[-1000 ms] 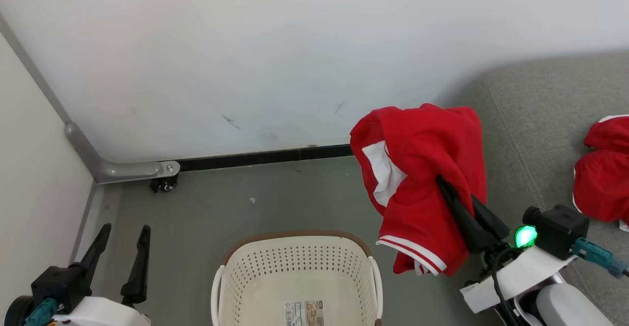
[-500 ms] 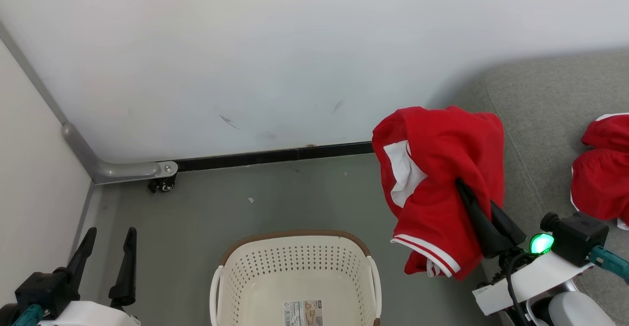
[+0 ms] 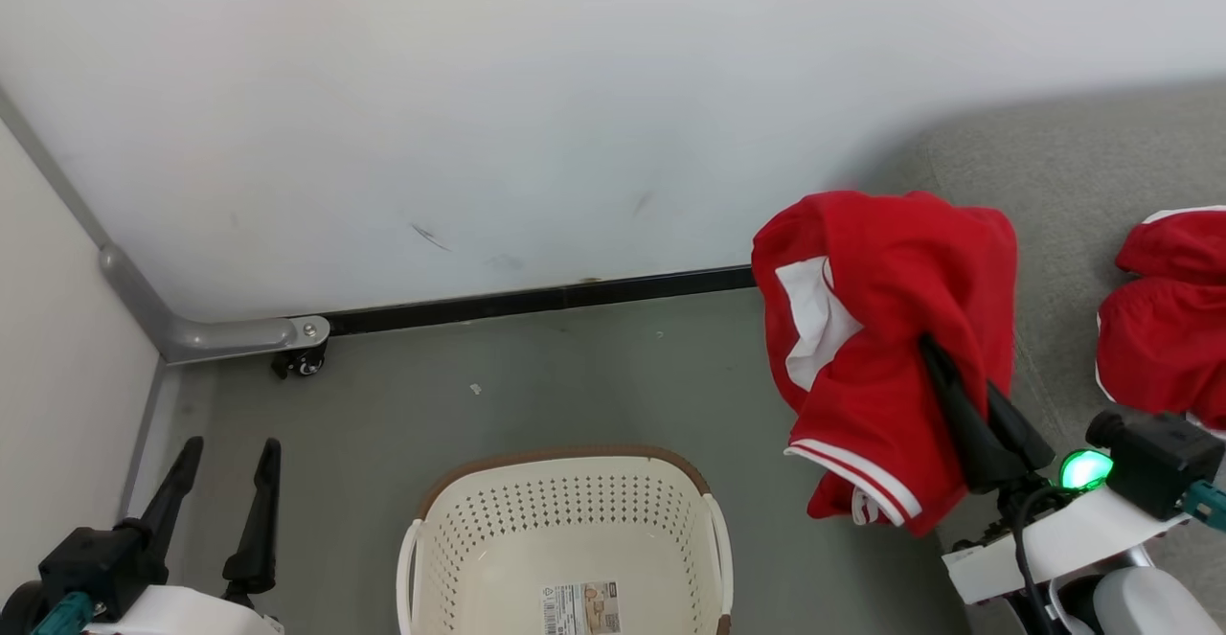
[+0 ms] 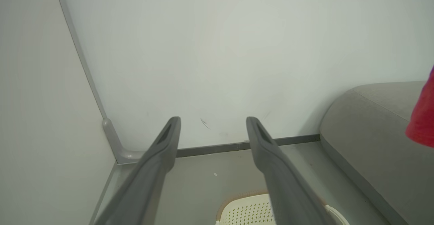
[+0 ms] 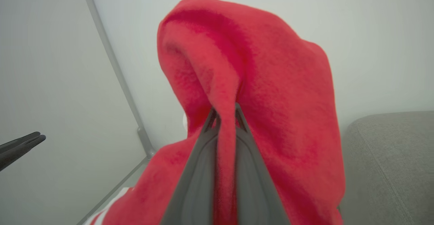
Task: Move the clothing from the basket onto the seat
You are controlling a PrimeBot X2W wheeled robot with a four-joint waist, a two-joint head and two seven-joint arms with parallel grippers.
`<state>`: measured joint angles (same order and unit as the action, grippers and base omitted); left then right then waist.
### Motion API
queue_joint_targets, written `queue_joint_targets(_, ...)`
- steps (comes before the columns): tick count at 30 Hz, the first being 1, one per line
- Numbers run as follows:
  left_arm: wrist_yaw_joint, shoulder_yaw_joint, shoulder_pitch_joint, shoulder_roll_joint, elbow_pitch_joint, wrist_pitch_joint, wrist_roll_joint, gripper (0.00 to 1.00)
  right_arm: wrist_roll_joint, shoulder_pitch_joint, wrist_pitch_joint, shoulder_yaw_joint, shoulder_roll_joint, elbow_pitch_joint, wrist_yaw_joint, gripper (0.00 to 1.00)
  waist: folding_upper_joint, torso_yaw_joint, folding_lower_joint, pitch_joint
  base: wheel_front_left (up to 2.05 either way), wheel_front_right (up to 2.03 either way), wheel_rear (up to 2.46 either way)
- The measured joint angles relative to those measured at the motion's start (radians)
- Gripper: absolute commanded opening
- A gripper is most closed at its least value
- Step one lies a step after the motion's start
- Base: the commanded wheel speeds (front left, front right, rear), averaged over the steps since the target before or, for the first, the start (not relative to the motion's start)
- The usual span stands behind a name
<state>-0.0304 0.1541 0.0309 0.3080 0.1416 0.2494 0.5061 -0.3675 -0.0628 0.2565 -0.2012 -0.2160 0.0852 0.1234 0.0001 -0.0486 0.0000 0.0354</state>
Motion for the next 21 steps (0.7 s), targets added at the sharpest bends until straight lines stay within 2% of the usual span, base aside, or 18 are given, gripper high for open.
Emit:
queue_joint_targets(9,0.043,0.018,0.005,-0.017,0.002,0.0,-0.017,1.0,0.03,0.041,0.0,0.066,0.019,0.017,0.0,0.0,0.0,-0.036,0.0,0.01,0.0,0.0,0.0)
queue_joint_targets(21,0.073,0.039,0.045,-0.025,0.014,0.0,-0.04,1.0,0.061,0.079,0.0,0.126,0.042,0.064,0.0,0.0,0.0,-0.105,0.0,0.028,0.0,0.0,0.0)
